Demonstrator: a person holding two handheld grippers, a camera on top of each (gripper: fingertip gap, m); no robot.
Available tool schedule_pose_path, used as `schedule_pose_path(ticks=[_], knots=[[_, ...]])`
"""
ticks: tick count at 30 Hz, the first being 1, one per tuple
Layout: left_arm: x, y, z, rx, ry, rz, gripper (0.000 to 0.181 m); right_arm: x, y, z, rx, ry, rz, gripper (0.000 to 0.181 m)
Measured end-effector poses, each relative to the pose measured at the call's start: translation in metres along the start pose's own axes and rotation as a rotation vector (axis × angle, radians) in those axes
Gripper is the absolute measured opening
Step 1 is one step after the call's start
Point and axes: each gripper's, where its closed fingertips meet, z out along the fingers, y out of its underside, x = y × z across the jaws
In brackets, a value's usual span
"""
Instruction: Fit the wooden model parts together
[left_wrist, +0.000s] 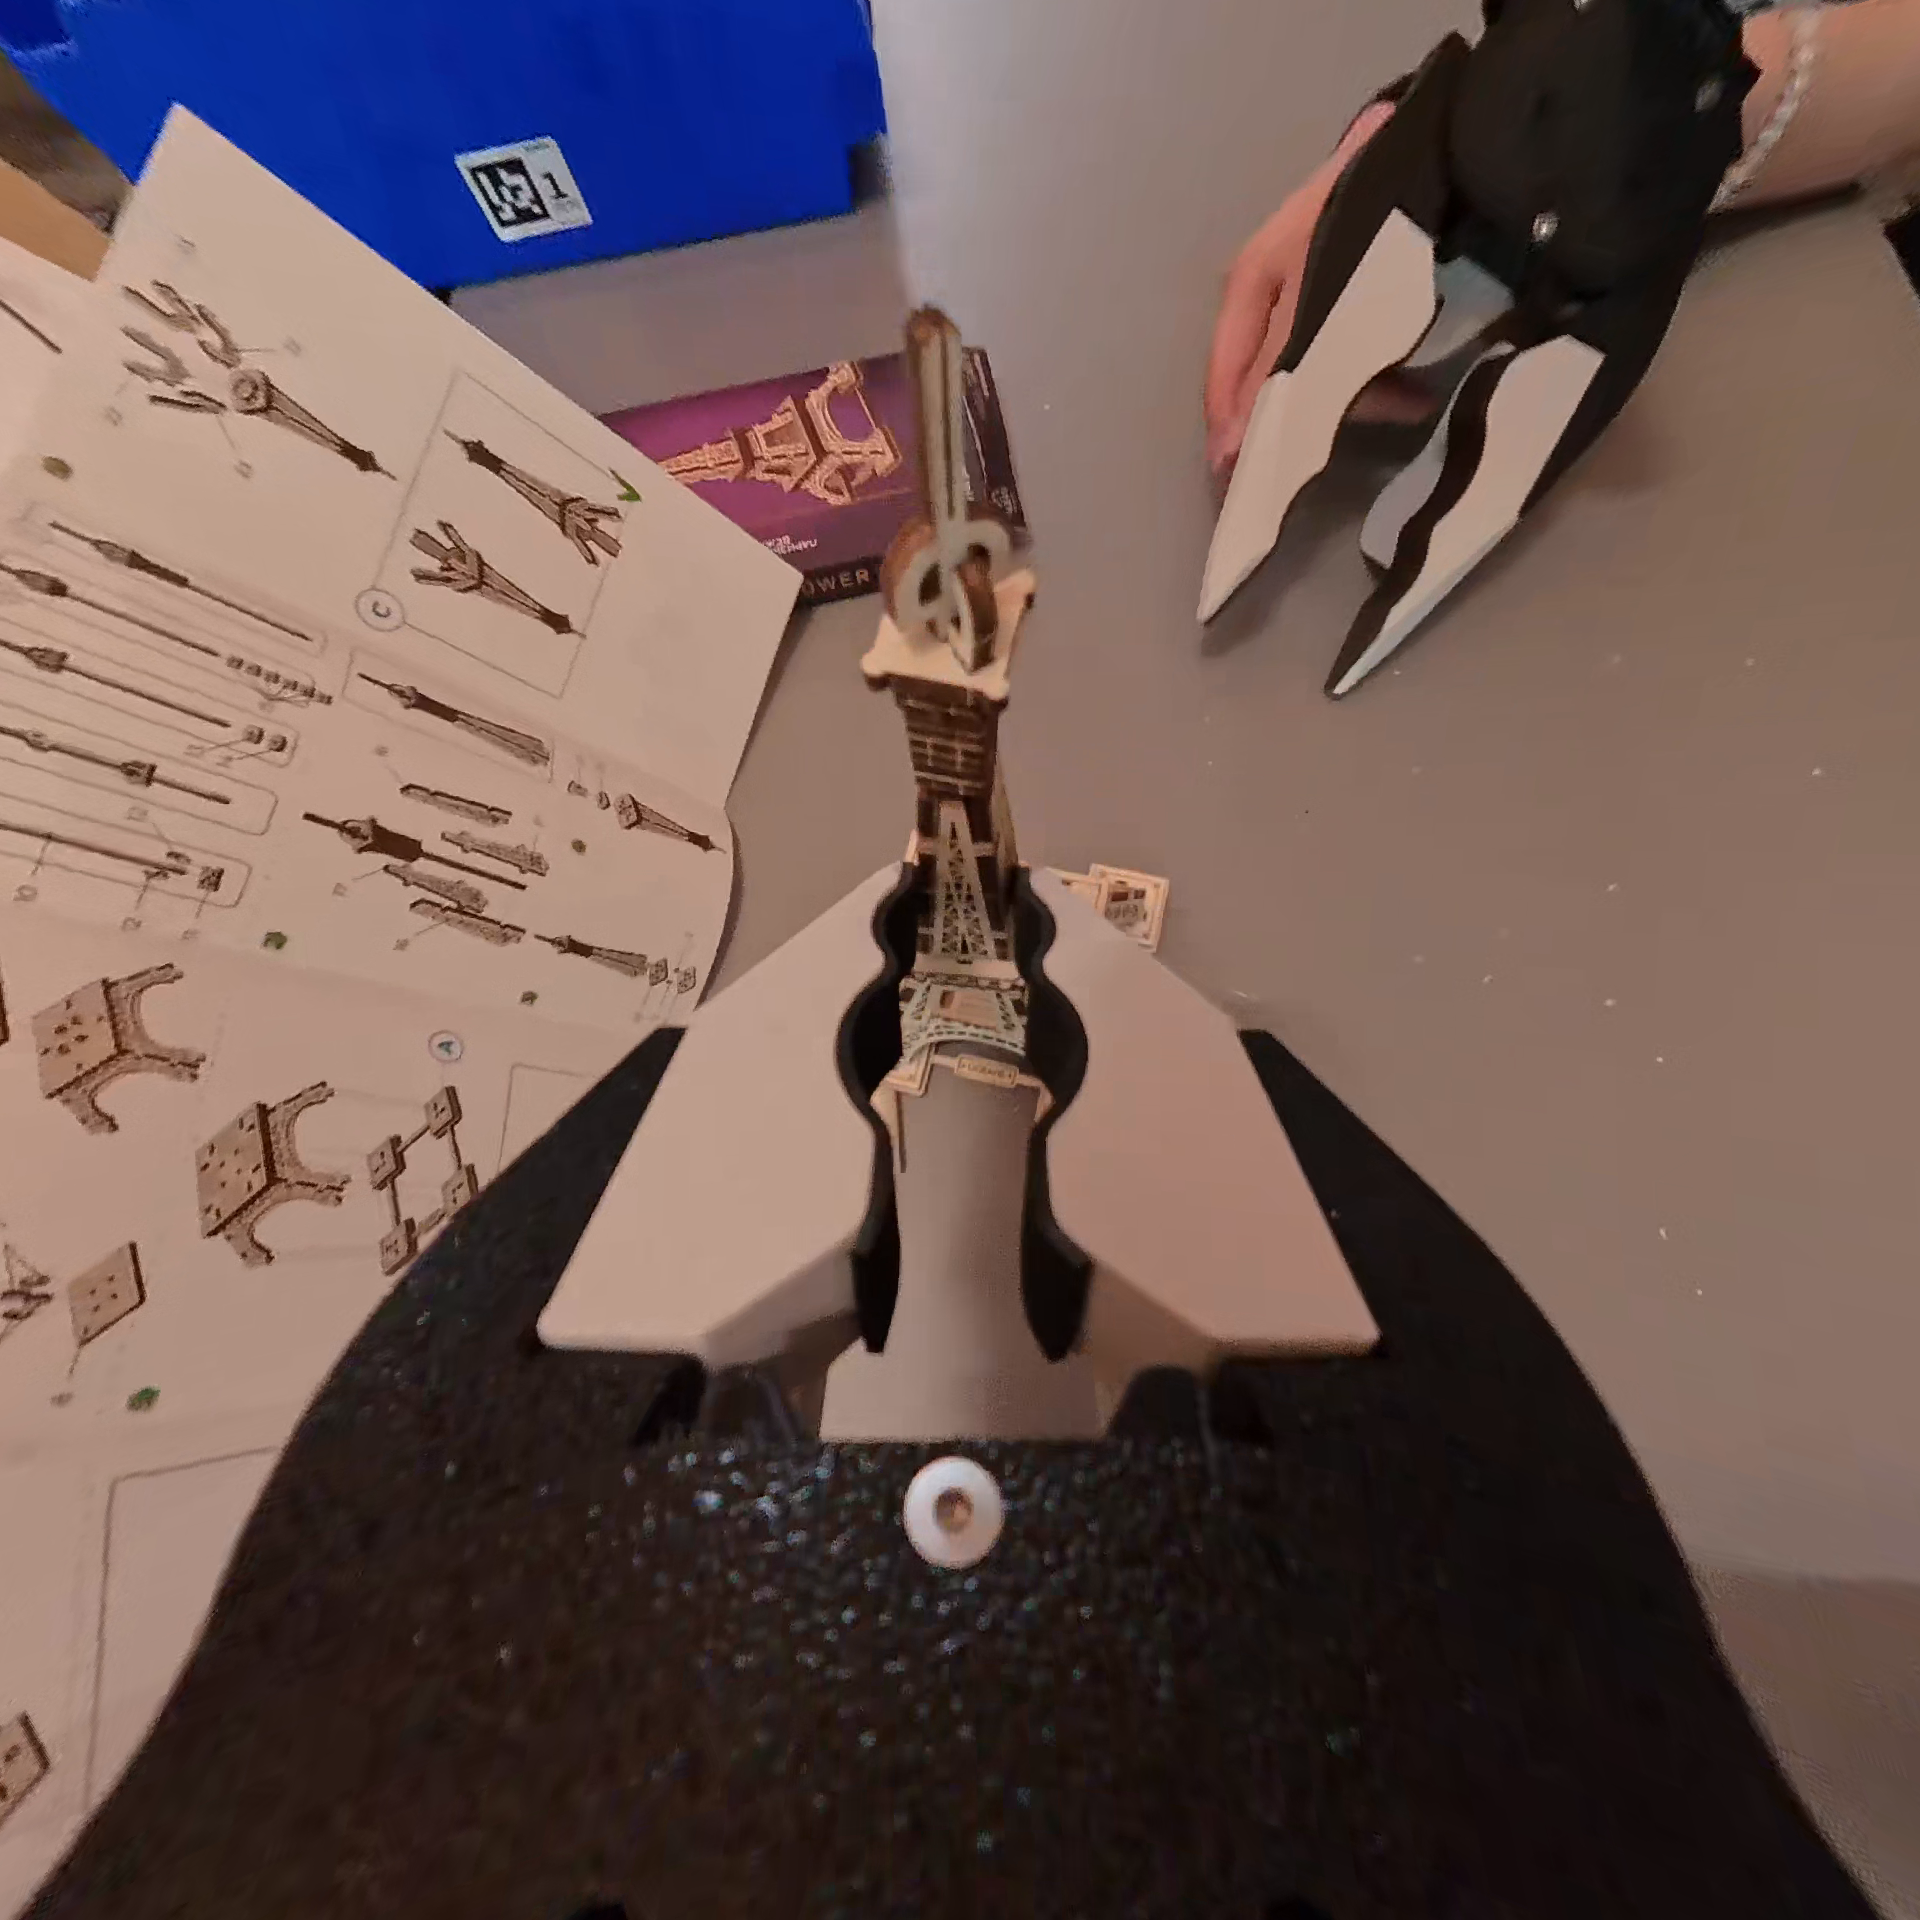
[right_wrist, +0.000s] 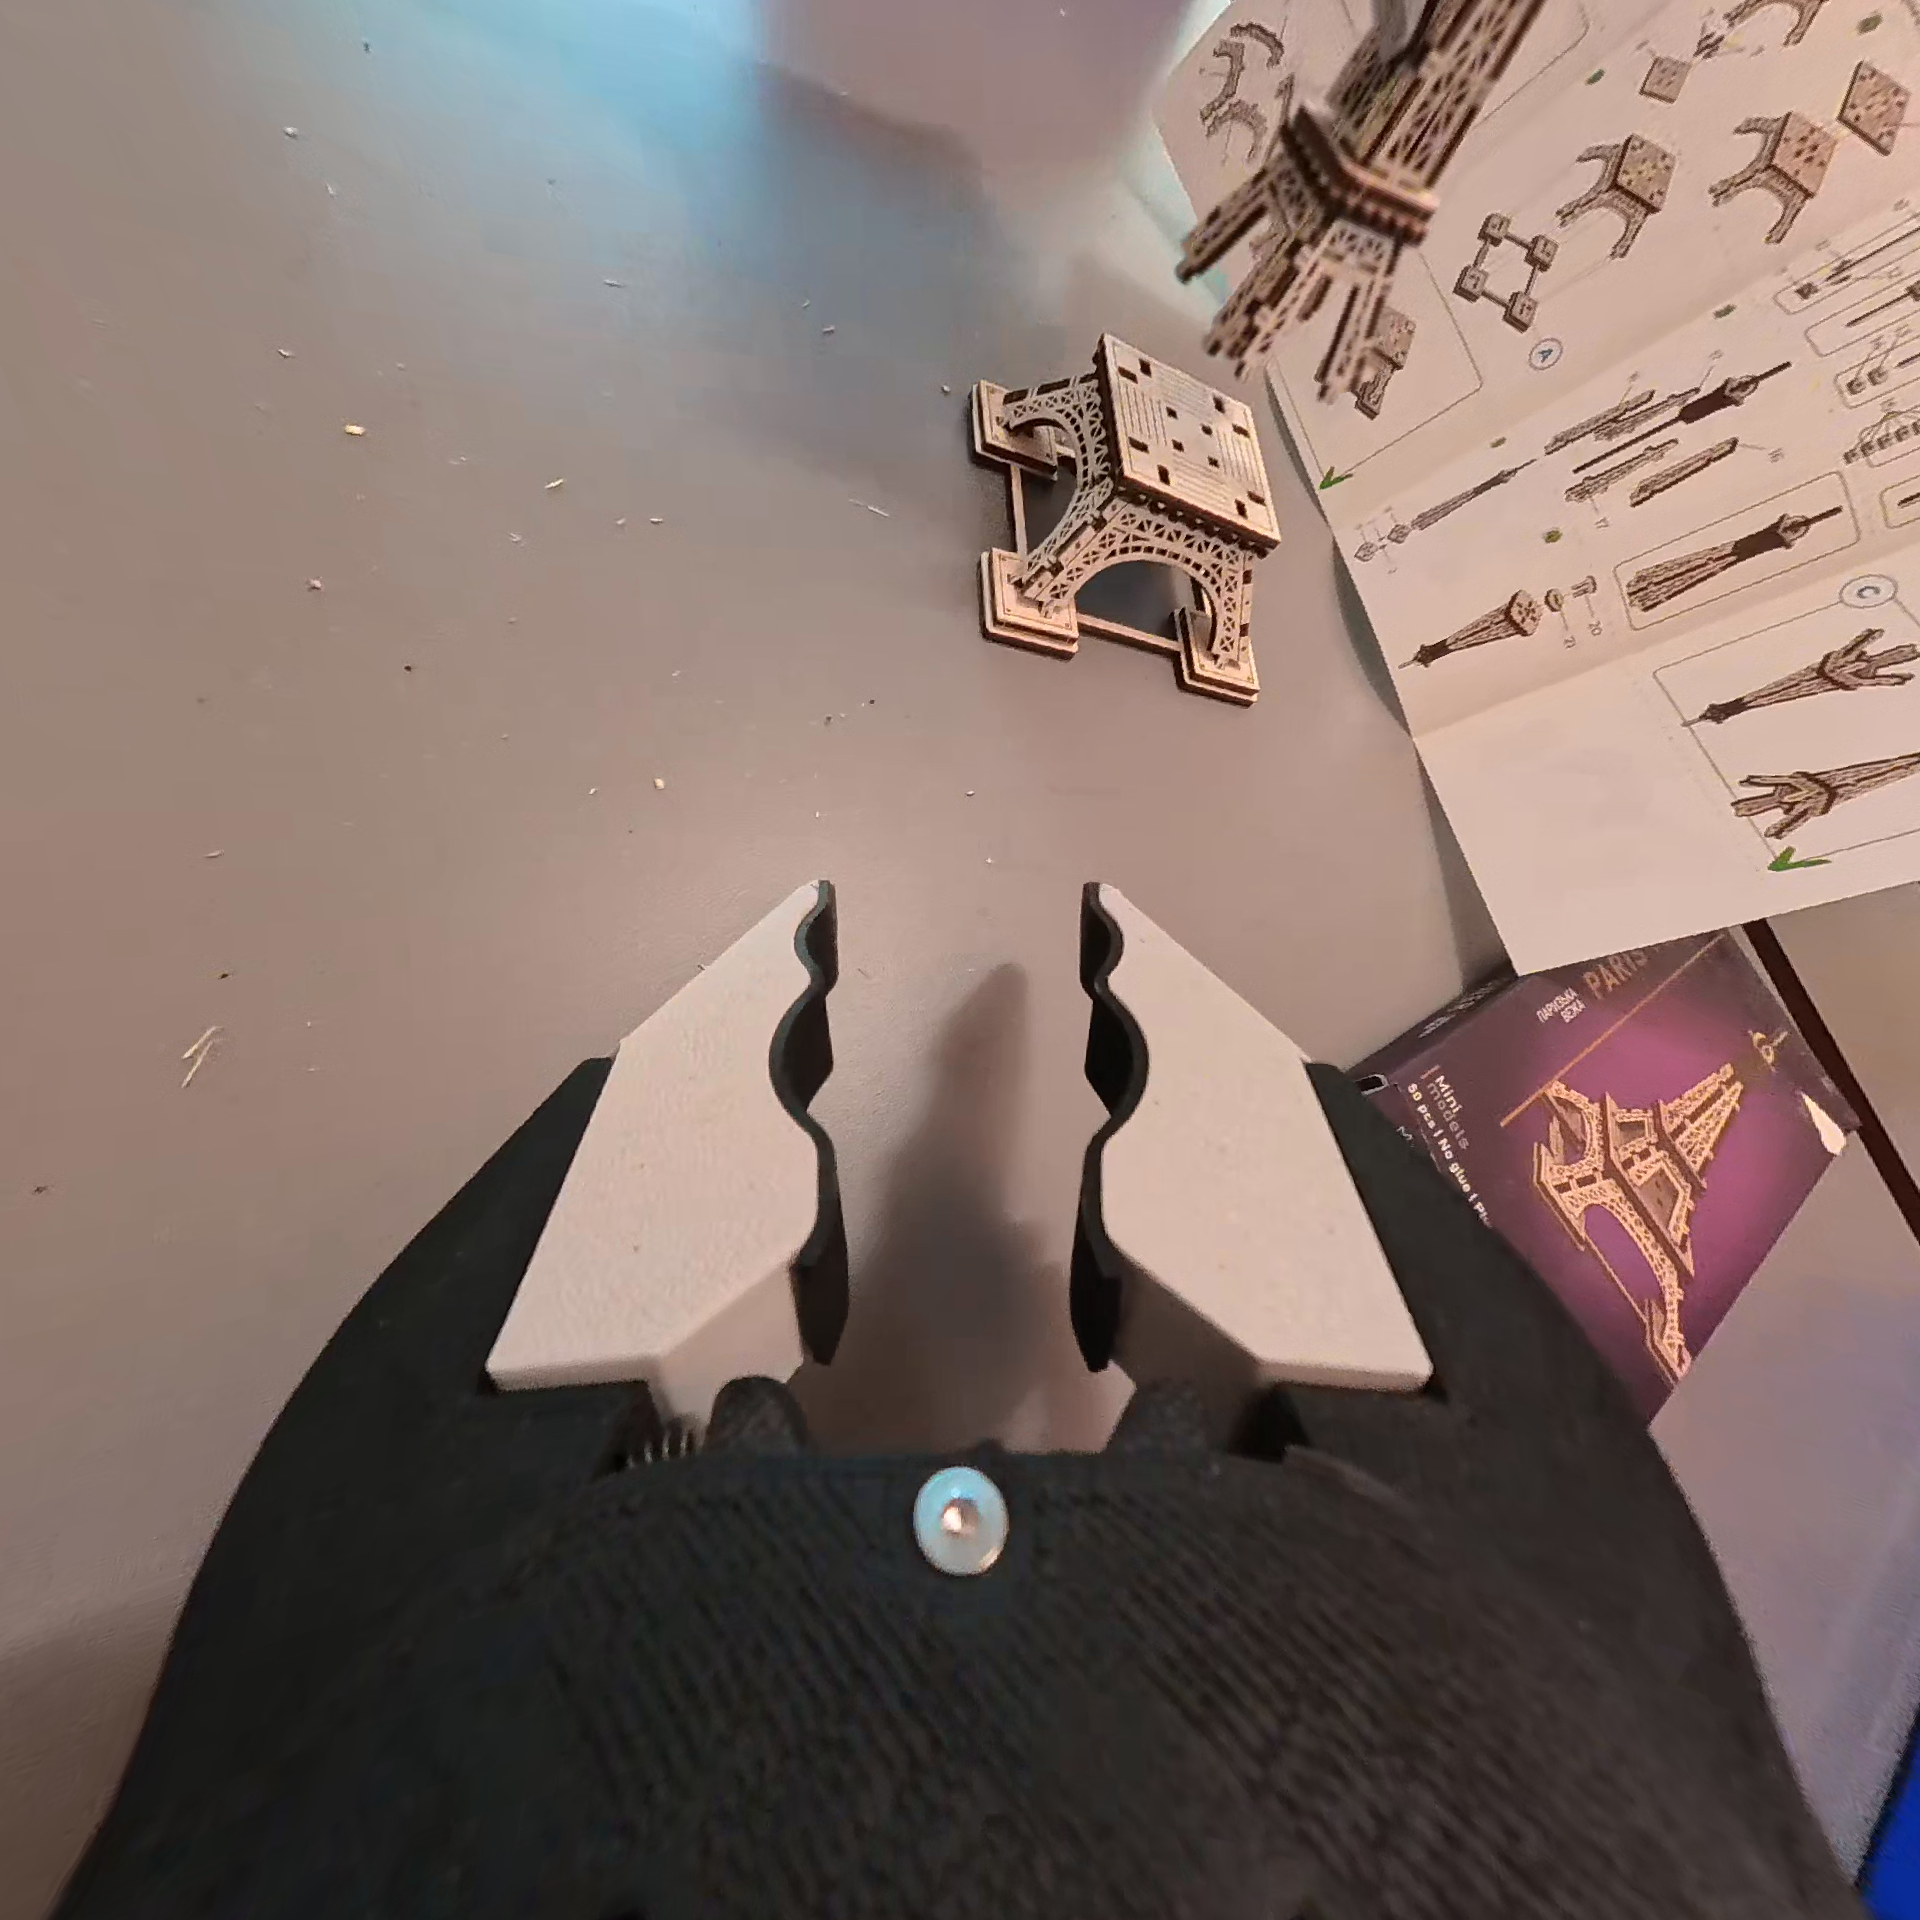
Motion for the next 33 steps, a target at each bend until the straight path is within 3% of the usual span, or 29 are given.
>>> schedule_pose_path(ticks=[19, 33], knots=[[0.009, 0.001, 0.020, -0.131, 0.051, 0.080, 0.015, -0.002, 0.000, 0.000, -0.001, -0.003, -0.008, 0.041], [0.014, 0.004, 0.017, -0.052, 0.055, 0.083, 0.015, -0.002, 0.000, 0.000, -0.001, -0.003, -0.008, 0.041]])
